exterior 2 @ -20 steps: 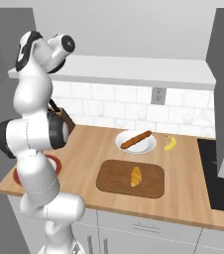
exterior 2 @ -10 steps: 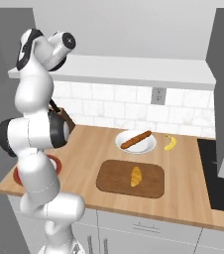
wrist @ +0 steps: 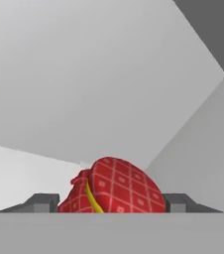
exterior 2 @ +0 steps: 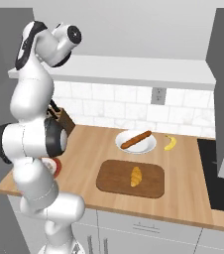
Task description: From the different types of pastries on the counter, select a croissant and place it on the cutting board. Then retrieve a jar of jam from the cabinet and place it alongside the croissant on the cutting board.
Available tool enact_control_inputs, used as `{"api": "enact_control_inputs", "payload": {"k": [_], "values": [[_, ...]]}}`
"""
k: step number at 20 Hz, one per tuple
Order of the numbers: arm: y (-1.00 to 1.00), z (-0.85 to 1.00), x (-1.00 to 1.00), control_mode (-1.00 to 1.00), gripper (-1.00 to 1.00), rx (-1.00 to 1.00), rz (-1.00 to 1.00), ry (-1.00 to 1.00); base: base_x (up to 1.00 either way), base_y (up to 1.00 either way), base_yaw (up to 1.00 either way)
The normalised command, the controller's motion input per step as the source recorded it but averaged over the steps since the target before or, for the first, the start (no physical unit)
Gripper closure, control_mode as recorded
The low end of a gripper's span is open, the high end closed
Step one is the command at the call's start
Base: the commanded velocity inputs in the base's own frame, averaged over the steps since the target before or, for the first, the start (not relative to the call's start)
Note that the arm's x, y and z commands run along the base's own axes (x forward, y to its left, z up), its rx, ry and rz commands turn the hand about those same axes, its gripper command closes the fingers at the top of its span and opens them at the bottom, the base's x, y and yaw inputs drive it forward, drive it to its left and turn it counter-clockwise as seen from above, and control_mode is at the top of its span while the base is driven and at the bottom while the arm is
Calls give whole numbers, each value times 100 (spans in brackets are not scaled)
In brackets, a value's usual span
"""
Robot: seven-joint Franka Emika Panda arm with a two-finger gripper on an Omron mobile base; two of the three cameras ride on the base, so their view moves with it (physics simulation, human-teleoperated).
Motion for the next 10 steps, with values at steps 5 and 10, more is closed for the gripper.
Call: {"api": "enact_control_inputs", "payload": {"k": [5,10], "values": [[-81,0,-100,-100,100,0,0,-2,0,0,0],[-75,0,-100,-100,100,0,0,-5,0,0,0]]}}
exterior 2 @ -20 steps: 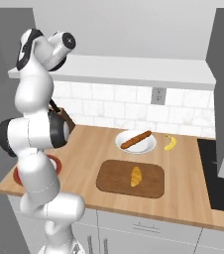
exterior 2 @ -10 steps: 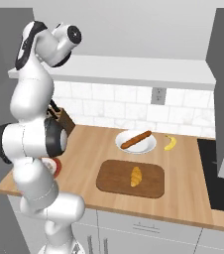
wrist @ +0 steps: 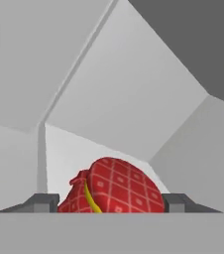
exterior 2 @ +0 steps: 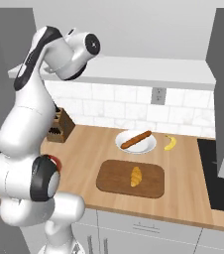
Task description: From the different types of pastries on the counter, select a croissant and place it on the cutting board. Then retrieve a jar of jam from the cabinet and place it alongside the croissant on the cutting board.
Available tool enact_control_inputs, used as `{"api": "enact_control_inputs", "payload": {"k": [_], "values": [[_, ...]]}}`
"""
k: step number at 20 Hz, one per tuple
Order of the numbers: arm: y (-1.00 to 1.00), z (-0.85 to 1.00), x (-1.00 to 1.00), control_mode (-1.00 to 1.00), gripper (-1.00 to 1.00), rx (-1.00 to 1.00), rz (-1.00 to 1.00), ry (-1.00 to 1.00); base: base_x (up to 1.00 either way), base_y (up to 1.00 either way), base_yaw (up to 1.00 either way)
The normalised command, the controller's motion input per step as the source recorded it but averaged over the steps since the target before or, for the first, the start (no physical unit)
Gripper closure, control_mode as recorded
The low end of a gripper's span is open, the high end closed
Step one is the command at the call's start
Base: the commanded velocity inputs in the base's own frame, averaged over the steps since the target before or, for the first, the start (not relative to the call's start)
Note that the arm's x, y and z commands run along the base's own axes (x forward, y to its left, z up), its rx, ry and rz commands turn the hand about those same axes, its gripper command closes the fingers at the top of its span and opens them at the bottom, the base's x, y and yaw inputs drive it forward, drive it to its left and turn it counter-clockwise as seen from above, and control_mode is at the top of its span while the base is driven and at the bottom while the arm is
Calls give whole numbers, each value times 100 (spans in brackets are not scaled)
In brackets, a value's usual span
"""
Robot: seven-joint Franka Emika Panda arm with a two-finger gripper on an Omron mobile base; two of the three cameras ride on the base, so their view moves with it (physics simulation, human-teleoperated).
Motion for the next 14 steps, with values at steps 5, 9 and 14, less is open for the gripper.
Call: {"api": "enact_control_inputs", "payload": {"k": [5,9,14], "values": [[-68,0,-100,-100,100,0,0,-3,0,0,0],[-66,-7,-100,-100,100,0,0,-3,0,0,0],[-70,-25,-100,-100,100,0,0,-2,0,0,0]]}}
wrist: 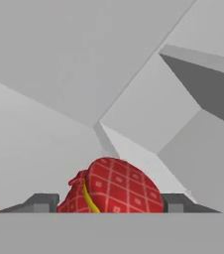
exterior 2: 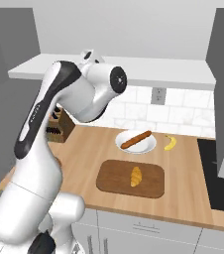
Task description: From the different types of pastries on the counter, select a croissant and place it on the cutting board. Then retrieve a jar of jam from the cabinet and place it alongside the croissant on the cutting board.
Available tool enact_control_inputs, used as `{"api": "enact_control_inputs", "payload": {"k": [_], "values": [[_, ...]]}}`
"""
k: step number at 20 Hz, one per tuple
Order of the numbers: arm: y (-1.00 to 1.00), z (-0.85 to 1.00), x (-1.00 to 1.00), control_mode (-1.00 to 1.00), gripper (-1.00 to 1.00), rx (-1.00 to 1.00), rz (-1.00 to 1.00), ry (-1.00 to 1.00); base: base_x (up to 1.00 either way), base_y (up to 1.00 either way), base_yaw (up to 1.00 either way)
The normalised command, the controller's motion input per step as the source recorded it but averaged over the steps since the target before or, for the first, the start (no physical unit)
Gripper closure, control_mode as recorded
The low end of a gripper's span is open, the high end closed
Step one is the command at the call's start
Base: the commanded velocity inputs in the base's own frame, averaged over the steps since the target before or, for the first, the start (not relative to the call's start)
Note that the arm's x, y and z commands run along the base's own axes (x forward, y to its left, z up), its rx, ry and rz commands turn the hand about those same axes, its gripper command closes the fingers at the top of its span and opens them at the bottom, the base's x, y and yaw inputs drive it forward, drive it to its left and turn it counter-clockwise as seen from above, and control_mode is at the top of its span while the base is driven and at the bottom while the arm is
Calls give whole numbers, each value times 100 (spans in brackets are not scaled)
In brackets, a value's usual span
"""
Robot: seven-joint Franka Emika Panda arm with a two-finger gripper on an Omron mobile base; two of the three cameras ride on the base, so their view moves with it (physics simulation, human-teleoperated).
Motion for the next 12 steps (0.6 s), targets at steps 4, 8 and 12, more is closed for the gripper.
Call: {"api": "enact_control_inputs", "payload": {"k": [4,8,12], "values": [[-65,-32,-100,-100,100,-2,0,0,0,0,0],[-50,-35,-100,-100,100,-1,0,0,0,0,0],[-27,-59,-100,-100,100,0,0,0,0,0,0]]}}
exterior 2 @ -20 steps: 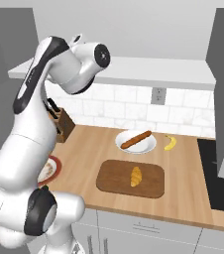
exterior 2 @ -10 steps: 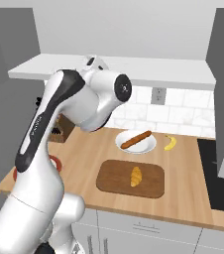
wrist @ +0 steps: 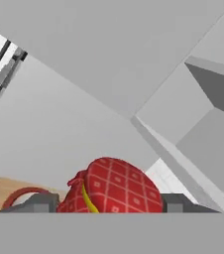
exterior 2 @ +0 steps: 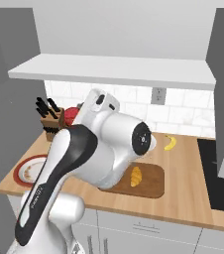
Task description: From the different types of pastries on the counter, select a croissant and place it on the cutting board. Then retrieve a jar of jam from the cabinet and place it alongside the croissant on the cutting board.
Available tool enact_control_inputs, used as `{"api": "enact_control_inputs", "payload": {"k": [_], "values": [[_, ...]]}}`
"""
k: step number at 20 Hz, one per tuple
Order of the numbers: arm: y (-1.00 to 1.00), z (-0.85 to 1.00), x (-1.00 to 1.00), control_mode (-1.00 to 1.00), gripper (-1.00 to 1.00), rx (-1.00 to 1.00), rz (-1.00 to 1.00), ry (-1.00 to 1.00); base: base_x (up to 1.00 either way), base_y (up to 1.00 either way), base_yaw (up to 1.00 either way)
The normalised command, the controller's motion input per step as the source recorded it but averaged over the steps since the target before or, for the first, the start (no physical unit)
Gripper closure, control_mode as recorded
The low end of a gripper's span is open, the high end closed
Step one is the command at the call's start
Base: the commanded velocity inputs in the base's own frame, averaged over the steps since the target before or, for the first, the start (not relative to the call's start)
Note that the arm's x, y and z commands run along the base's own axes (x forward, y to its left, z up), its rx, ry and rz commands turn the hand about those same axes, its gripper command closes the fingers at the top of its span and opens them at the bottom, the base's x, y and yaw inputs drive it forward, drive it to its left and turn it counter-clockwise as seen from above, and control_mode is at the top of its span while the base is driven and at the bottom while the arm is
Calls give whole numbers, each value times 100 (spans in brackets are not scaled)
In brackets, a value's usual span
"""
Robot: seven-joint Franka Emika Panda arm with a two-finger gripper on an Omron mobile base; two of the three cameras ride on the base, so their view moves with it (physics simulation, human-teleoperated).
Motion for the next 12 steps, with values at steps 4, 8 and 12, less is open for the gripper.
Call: {"api": "enact_control_inputs", "payload": {"k": [4,8,12], "values": [[-12,-70,-99,-100,100,0,-2,13,0,0,0],[0,-72,-69,-100,100,0,-10,24,0,0,0],[0,-63,3,-100,100,0,-24,33,0,0,0]]}}
